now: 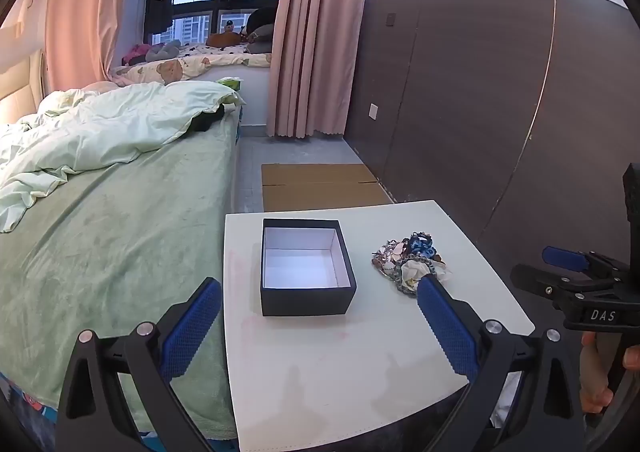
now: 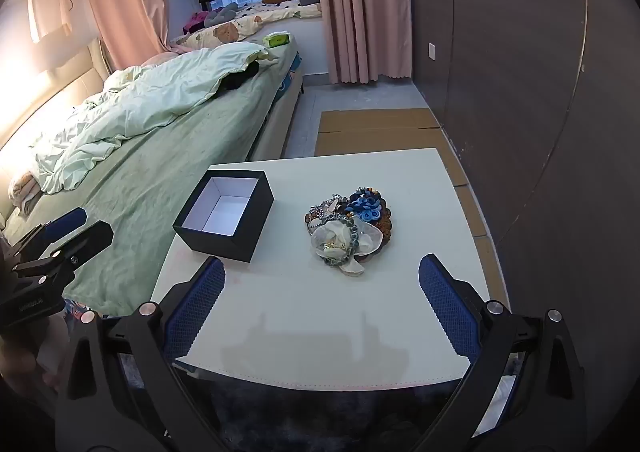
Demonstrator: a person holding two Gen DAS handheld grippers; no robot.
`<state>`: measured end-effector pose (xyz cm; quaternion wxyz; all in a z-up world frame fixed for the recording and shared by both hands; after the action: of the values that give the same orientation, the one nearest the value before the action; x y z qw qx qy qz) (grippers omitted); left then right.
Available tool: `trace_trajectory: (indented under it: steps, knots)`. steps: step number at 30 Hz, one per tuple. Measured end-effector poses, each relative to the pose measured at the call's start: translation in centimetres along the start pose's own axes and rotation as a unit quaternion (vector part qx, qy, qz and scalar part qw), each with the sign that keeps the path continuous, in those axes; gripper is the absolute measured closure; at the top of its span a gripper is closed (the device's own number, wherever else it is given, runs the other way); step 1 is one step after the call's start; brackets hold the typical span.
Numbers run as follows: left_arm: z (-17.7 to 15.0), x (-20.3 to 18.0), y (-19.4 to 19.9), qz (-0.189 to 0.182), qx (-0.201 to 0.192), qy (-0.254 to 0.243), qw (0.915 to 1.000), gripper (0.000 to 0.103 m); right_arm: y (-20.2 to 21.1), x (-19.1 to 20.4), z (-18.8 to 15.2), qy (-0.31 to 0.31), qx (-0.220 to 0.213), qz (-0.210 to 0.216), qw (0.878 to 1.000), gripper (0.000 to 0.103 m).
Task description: Organize jewelry
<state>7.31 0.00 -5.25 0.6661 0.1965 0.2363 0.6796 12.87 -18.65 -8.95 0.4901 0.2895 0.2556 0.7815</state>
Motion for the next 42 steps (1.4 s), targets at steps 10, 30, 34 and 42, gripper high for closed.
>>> trace_trajectory:
  steps: [10, 30, 34, 42]
  knots:
    - [0.0, 0.0, 0.1, 0.001, -0.002, 0.0, 1.0, 0.008, 0.1, 0.1, 0.0, 0.0, 0.0, 0.0, 1.0, 0.006]
    - [0.8, -1.2, 0.9, 0.004, -0.024, -0.02, 0.9995, 0.008, 0.8, 1.1, 1.0, -0.007, -0.019, 0.004, 1.0, 0.006]
    - [0.9, -1.5, 0.5, -0.002, -0.023, -0.016, 0.9996, 0.008, 0.3, 0.7, 1.0, -0.012, -0.017, 0.001, 1.0, 0.006]
    - [0.9, -1.4, 0.0, -0.013, -0.02, -0.01, 0.9997, 0.008, 0.2, 0.7, 1.0, -0.007, -0.018, -0.006, 1.0, 0.006]
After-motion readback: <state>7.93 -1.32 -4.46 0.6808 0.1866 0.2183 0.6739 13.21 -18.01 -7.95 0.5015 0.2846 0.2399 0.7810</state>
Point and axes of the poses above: each gripper's, at about its wrist camera, not at the fingertips, and y roughly against the way its jaws point, x to its left, z to its top, the point moved 9 cm from there along -y, roughly the way its jaws point, and after that the axes turned 5 degrees about -y, right-handed, at the moved point
